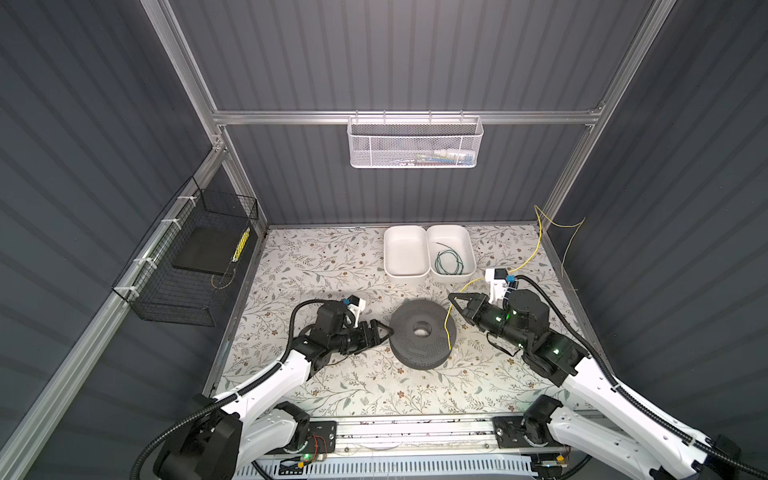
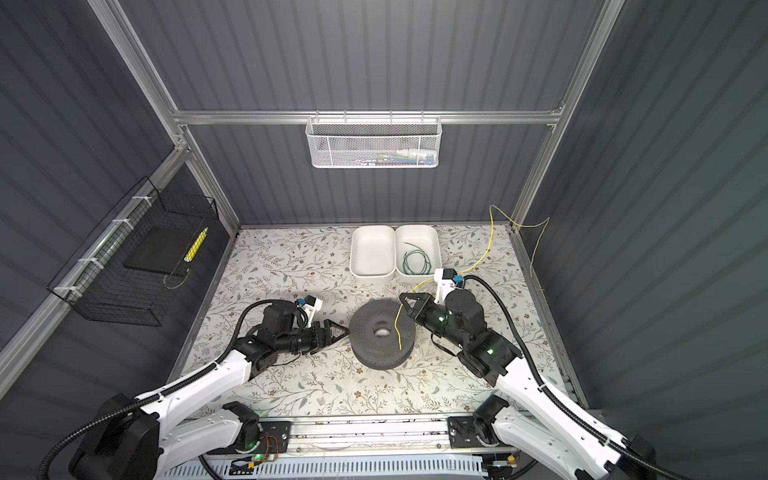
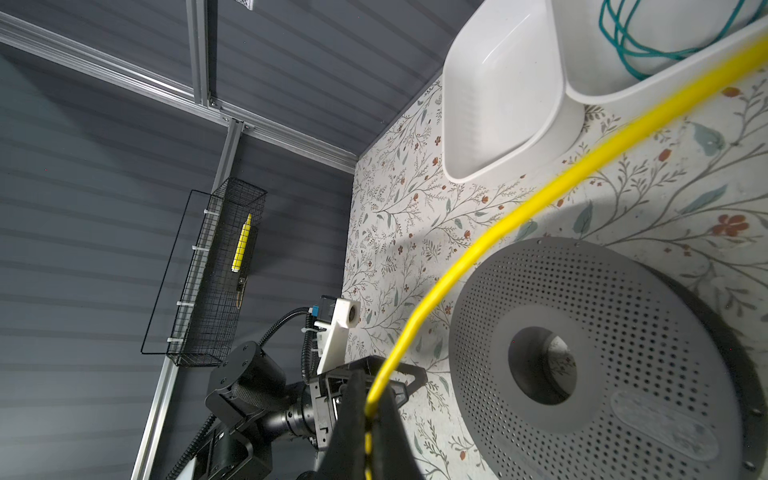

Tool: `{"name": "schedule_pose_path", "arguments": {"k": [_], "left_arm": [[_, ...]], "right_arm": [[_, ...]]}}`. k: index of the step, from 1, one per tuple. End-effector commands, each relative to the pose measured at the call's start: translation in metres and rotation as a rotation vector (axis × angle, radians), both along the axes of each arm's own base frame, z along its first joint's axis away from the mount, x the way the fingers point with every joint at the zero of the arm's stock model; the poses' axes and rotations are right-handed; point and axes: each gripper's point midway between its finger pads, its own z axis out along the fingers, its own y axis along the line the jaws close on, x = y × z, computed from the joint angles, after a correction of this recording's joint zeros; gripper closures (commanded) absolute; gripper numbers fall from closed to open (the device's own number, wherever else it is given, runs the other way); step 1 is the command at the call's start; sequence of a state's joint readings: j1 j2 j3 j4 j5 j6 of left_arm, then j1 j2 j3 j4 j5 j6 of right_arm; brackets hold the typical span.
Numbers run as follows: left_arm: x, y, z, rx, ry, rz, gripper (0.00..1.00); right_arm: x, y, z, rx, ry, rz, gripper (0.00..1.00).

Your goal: Wrap the cables

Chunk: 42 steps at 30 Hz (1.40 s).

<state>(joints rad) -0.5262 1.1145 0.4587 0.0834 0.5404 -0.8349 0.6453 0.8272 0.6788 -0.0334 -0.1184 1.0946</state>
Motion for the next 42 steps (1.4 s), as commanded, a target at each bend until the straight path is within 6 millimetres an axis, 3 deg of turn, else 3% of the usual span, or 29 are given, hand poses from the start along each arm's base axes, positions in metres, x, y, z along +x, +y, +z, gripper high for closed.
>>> {"name": "schedule_pose_path", "arguments": {"k": [1,5,8,15,21,24,32,38,42], "left_arm": [[-0.001,-0.009,0.002,-0.072,-0.002,-0.033,0.25],[0.005,-0.018,-0.003,-0.116,0.009,-0.052,0.36],[0.01,-0.03,0.001,-0.205,-0.001,-0.085,0.5],[0.021,-0.035,-0.01,-0.219,-0.012,-0.071,0.56],[0.024,-0.036,-0.023,-0.196,0.004,-0.067,0.68],[0.024,-0.036,-0.027,-0.192,0.013,-0.064,0.79],[0.03,-0.028,-0.005,-0.087,-0.053,-0.052,0.96],[0.038,-0.015,0.03,0.025,-0.107,-0.005,1.0],[0.045,0.0,0.066,0.117,-0.163,0.061,1.0]], "right_arm": [[0.001,-0.003,-0.003,-0.018,-0.01,-0.014,1.0],[0.002,-0.001,-0.006,-0.01,0.0,-0.01,1.0],[0.002,0.002,-0.006,-0.012,0.003,0.001,1.0],[-0.002,-0.004,-0.004,-0.025,-0.003,-0.009,1.0],[0.0,-0.001,-0.006,-0.023,0.004,-0.003,1.0],[0.001,0.0,-0.003,-0.023,-0.001,0.0,1.0],[0.001,-0.002,0.003,-0.027,-0.015,-0.006,1.0],[0.0,-0.006,0.01,-0.023,-0.034,-0.018,1.0],[-0.001,-0.009,0.014,-0.024,-0.046,-0.03,1.0]]}}
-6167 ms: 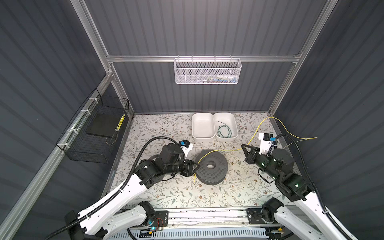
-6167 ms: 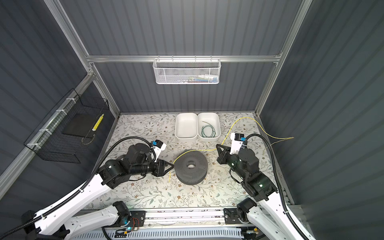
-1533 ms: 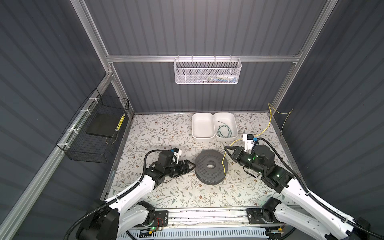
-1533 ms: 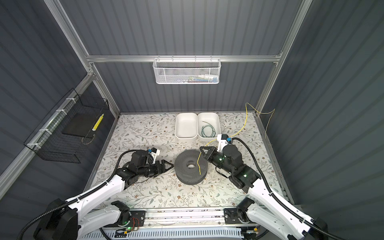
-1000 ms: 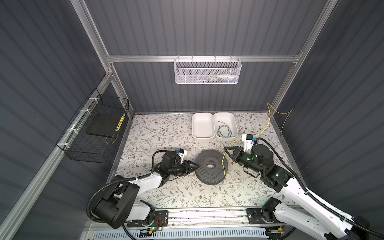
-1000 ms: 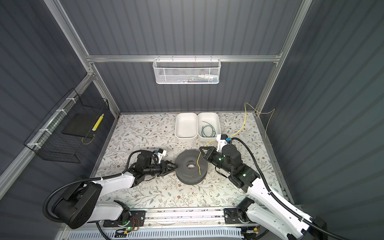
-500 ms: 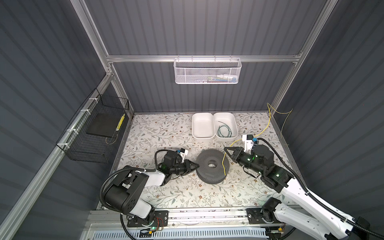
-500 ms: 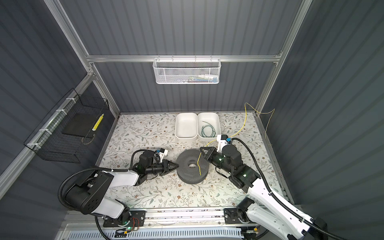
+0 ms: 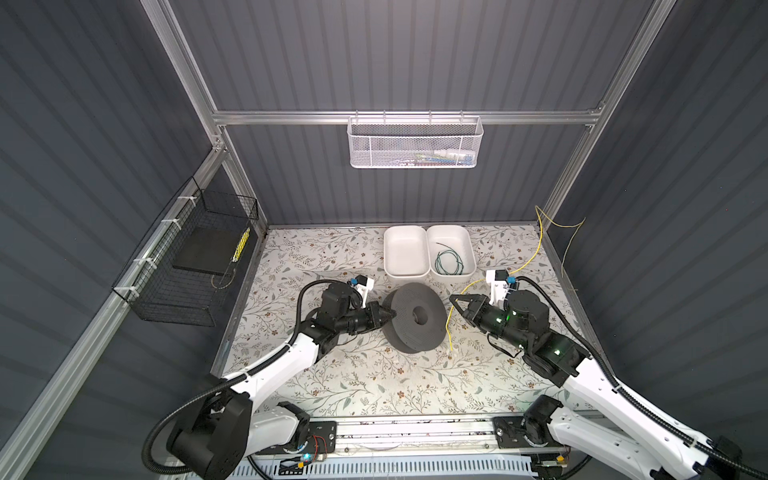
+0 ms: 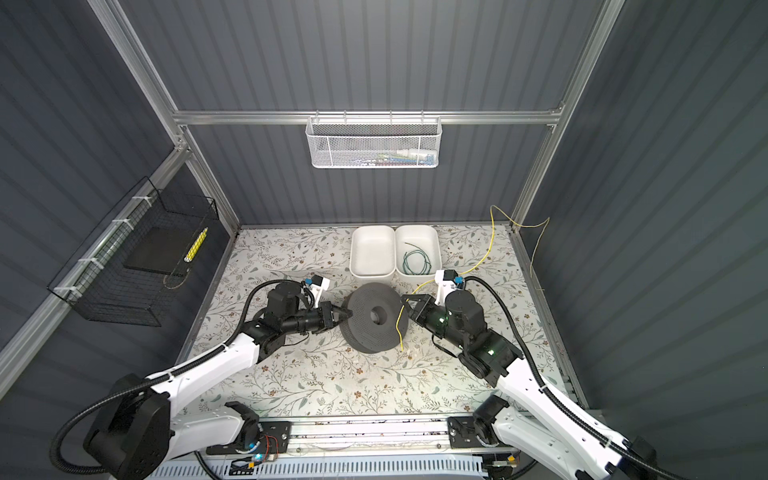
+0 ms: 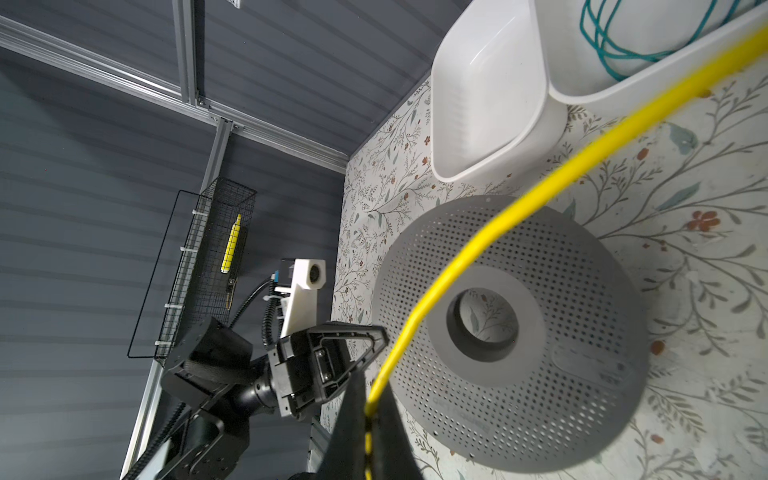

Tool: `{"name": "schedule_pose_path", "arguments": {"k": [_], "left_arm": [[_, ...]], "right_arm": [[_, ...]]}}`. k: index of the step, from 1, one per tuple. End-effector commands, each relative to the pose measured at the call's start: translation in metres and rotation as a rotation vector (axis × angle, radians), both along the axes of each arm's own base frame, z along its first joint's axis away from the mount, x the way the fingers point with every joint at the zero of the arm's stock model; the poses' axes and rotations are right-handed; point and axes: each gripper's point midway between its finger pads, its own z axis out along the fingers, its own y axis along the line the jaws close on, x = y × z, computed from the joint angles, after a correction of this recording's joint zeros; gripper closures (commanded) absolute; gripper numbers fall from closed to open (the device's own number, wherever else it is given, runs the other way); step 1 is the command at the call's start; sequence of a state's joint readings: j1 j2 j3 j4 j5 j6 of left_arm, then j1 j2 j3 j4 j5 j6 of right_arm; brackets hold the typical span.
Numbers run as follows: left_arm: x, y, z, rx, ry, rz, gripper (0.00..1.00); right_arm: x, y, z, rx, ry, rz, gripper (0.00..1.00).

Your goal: Wrap the cables

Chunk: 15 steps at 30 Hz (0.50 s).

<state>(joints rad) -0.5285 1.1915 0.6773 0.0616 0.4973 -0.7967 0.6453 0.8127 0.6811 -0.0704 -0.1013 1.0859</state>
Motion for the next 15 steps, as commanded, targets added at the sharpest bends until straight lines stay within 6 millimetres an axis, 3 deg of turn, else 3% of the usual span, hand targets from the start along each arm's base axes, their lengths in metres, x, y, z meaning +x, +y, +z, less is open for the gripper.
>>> {"name": "schedule_pose_path", "arguments": {"k": [1,7,15], "left_arm": [[0.002,0.022,0.015,0.158,-0.031,0.075,1.0],[0.001,0.022,0.072,0.369,-0.201,0.2,1.0],[0.002,-0.009,0.085,0.618,-0.332,0.259,1.0]], "right_arm": [[0.001,-0.005,0.018,-0.004,-0.055,-0.017,1.0],[0.001,-0.004,0.019,0.003,-0.058,-0.018,1.0],[0.0,-0.006,0.021,0.002,-0.065,-0.018,1.0]]}}
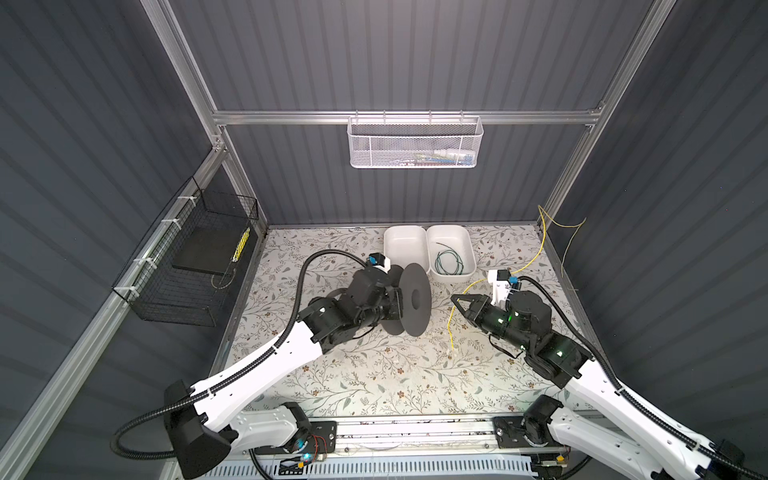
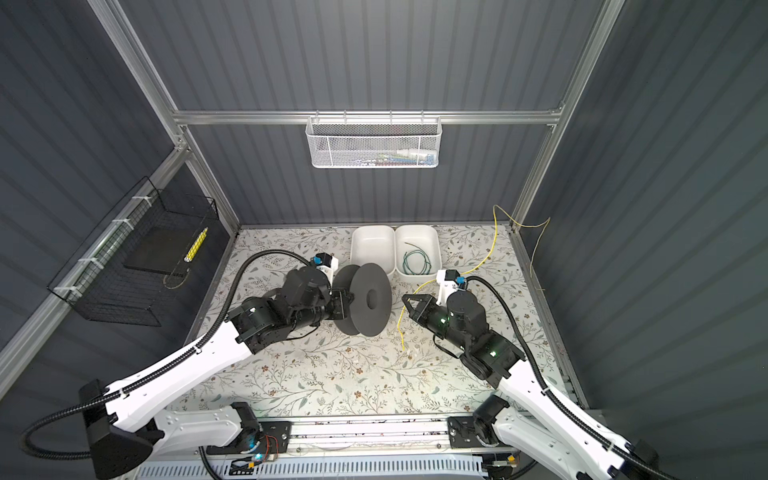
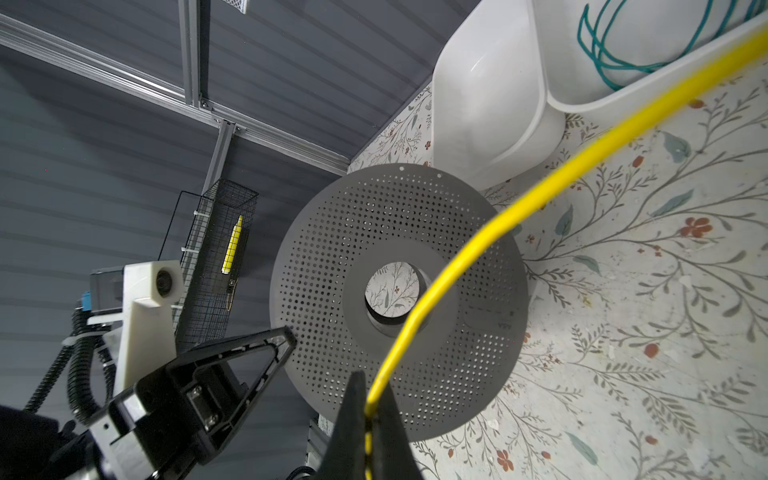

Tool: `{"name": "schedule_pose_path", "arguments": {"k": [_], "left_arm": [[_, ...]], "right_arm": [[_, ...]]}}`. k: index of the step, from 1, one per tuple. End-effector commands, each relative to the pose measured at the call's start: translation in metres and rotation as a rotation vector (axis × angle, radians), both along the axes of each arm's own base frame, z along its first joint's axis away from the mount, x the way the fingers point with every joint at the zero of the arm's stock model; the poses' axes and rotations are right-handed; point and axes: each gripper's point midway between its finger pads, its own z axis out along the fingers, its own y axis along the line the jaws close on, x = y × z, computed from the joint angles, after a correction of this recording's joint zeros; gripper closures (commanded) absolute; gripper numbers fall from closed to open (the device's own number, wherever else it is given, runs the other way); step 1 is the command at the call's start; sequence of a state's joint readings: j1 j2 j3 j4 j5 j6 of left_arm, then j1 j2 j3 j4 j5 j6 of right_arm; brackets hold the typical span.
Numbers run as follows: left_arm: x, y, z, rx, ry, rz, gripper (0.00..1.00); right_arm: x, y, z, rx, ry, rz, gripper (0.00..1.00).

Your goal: Wrap the cables

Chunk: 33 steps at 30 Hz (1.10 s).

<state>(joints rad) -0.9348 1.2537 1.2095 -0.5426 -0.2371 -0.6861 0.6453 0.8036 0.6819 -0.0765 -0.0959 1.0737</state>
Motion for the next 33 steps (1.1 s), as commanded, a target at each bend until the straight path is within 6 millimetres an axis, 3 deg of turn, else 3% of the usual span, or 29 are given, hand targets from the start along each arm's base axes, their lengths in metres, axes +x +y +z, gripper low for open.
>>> {"name": "schedule_pose_path", "arguments": {"k": [1,8,13,22,33], "left_arm": [[0.016,0.013,0.001,0.198,-0.11,0.123,1.0],[0.02,-0.02,0.01,0.287,-0.202,0.193,1.0],[0.018,-0.04,-0.008,0.278,-0.179,0.211,1.0],[0.014,-0.047,-0.041,0.31,-0.141,0.238,1.0],[0.01,-0.052,-0.06,0.349,-0.108,0.207,1.0]], "right_arm": [[0.0,-0.004,0.02,0.008,-0.054,-0.016,1.0],[-0.004,-0.013,0.019,-0.004,-0.059,-0.037,1.0],[-0.007,-0.017,0.016,-0.003,-0.056,-0.046,1.0],[-0.008,-0.019,0.012,-0.011,-0.051,-0.051,1.0],[-0.007,-0.019,0.009,-0.011,-0.048,-0.056,1.0]]}}
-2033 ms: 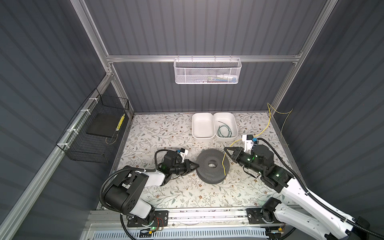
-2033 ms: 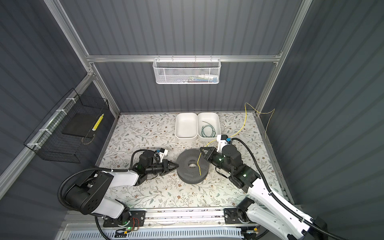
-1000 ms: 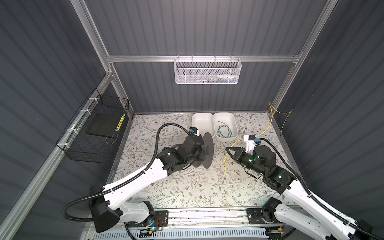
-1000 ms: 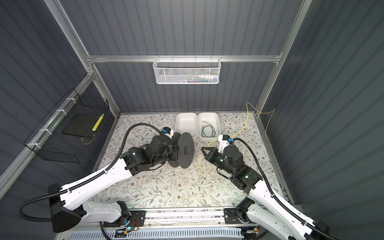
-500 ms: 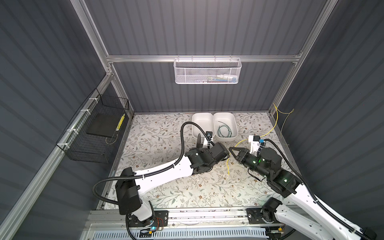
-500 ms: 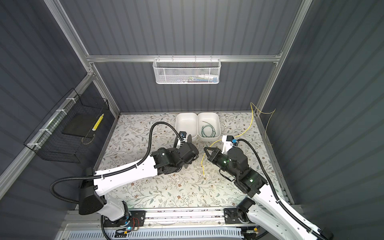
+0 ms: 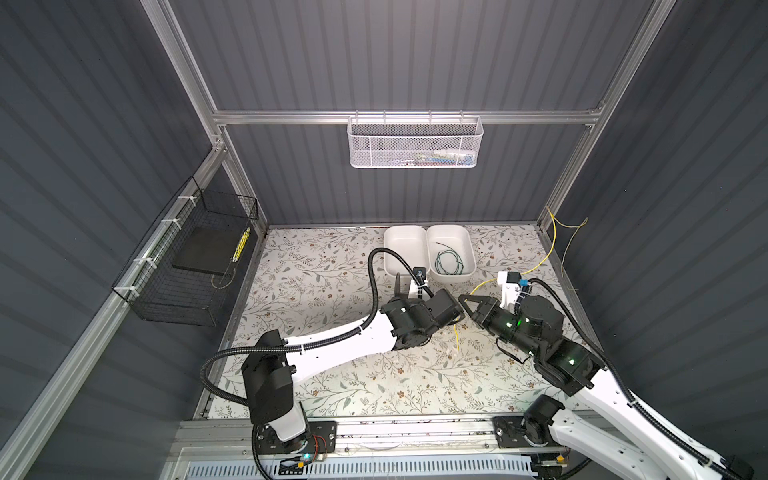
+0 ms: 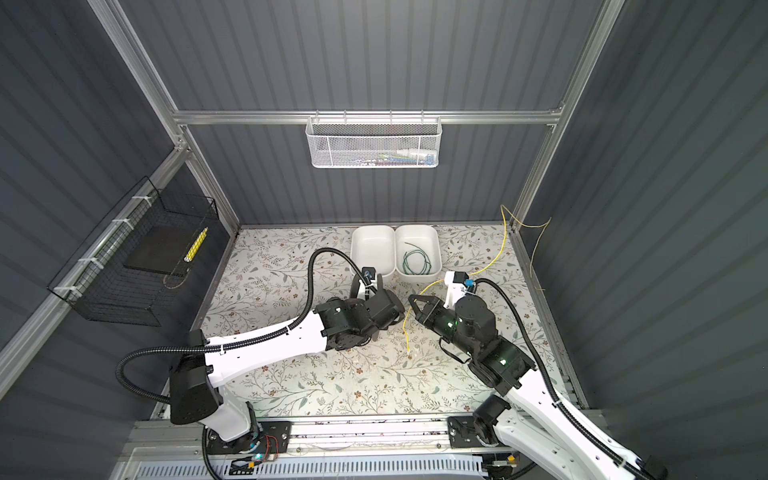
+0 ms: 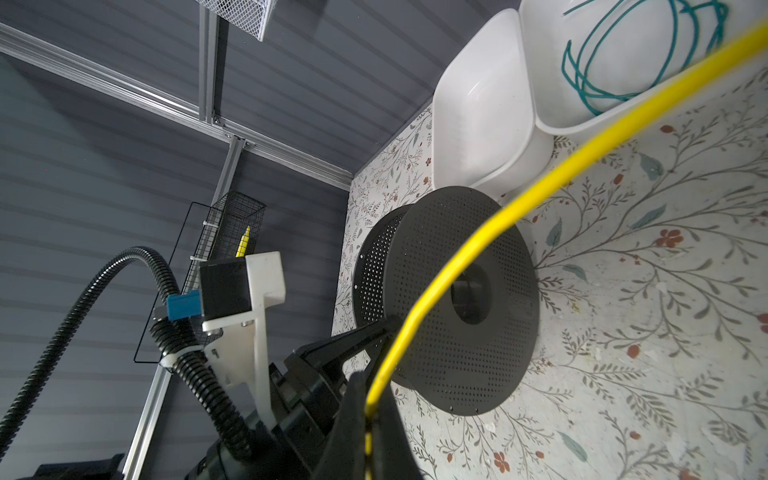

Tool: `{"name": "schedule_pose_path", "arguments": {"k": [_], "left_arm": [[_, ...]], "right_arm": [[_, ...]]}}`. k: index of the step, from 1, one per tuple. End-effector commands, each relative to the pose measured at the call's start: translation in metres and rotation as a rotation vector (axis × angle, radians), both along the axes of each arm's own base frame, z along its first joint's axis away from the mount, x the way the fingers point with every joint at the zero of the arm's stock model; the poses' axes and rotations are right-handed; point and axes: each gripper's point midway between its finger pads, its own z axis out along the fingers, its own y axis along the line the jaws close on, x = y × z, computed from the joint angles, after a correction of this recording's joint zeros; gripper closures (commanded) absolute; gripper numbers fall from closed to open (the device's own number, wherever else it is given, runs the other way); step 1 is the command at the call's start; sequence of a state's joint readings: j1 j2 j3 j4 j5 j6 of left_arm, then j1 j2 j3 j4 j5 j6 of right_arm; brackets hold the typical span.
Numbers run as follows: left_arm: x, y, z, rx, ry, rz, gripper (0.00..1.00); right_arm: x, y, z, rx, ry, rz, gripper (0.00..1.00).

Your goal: Wrap the cables

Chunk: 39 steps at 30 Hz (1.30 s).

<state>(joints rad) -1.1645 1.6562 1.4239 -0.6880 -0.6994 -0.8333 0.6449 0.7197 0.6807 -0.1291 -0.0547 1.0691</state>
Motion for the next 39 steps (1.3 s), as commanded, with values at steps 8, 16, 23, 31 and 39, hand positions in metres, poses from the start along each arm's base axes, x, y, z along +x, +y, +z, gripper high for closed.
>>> {"name": "schedule_pose_path", "arguments": {"k": [8,16,23,31,39], "left_arm": [[0.002,-0.001,-0.01,0.038,-0.018,0.022,1.0],[0.001,-0.003,-0.015,0.035,-0.005,0.023,0.9],[-0.003,-0.005,-0.007,0.021,0.003,-0.014,0.67],[-0.017,-0.024,0.052,-0.064,0.003,-0.203,0.4],[-0.027,0.026,0.104,-0.123,-0.087,-0.196,0.32]], "right_arm": [[0.0,-0.008,-0.006,-0.016,-0.008,-0.036,1.0],[-0.001,-0.011,-0.005,-0.02,-0.014,-0.04,1.0],[-0.001,-0.011,-0.005,-0.018,-0.015,-0.039,1.0],[0.001,-0.004,-0.001,-0.007,-0.022,-0.015,1.0],[0.011,0.018,0.017,0.028,-0.043,0.044,1.0]]}}
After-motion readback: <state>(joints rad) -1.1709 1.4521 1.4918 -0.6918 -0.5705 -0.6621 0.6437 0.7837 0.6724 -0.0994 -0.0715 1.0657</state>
